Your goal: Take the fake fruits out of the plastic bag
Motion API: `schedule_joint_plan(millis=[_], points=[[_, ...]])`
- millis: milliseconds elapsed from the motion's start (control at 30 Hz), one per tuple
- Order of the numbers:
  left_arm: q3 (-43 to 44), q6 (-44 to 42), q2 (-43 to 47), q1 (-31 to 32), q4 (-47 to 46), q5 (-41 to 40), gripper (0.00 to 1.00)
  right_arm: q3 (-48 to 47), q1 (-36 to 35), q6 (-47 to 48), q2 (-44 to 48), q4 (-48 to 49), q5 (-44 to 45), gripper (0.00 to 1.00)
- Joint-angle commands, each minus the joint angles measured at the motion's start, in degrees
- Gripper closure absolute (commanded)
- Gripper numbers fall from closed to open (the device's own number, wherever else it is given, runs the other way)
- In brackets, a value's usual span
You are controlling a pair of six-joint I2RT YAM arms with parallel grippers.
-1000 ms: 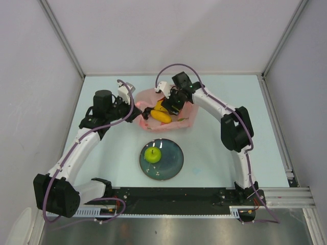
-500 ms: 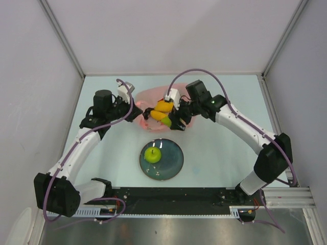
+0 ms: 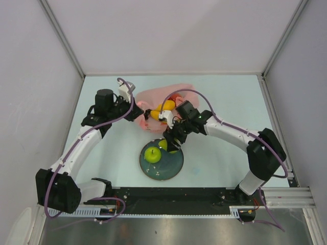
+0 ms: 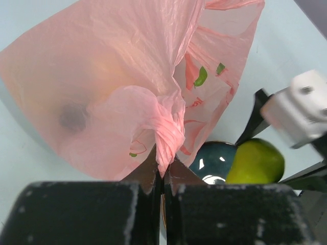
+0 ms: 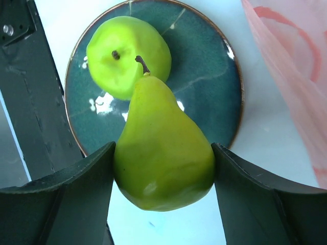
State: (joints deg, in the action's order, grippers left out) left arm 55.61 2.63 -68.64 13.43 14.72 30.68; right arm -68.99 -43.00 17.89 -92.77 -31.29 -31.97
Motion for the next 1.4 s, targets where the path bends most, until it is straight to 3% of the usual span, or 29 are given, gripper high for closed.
schedule_joint_plan(millis=[0,533,1033,1133,1367], points=[[1.43,0.79,1.05,-0.16,-1.01,1.4,1.0,0.52,-1.29,-9.43,-4.43,7.81,-1.6,0.63],[-1.3,0.0,3.43,-0.25,-1.45,0.79,1.0,-0.26,-2.78,-12.88,-9.44,12.48,2.17,0.58],[-2.44,-1.05,4.74,-0.33,-1.36,0.44,1.0,-6.77,-5.95,-8.22,-17.09,13.01,4.54,0.48],[-2.53,-1.32,4.83,-0.42,-1.19,0.44,1.0,-7.21,-6.04,-7.87,-17.79,12.74,5.33,0.43],[-2.44,-1.32,4.31,-0.51,-1.54,0.7,1.0,-8.35,-6.39,-6.55,-18.76,11.08,7.36,0.18]])
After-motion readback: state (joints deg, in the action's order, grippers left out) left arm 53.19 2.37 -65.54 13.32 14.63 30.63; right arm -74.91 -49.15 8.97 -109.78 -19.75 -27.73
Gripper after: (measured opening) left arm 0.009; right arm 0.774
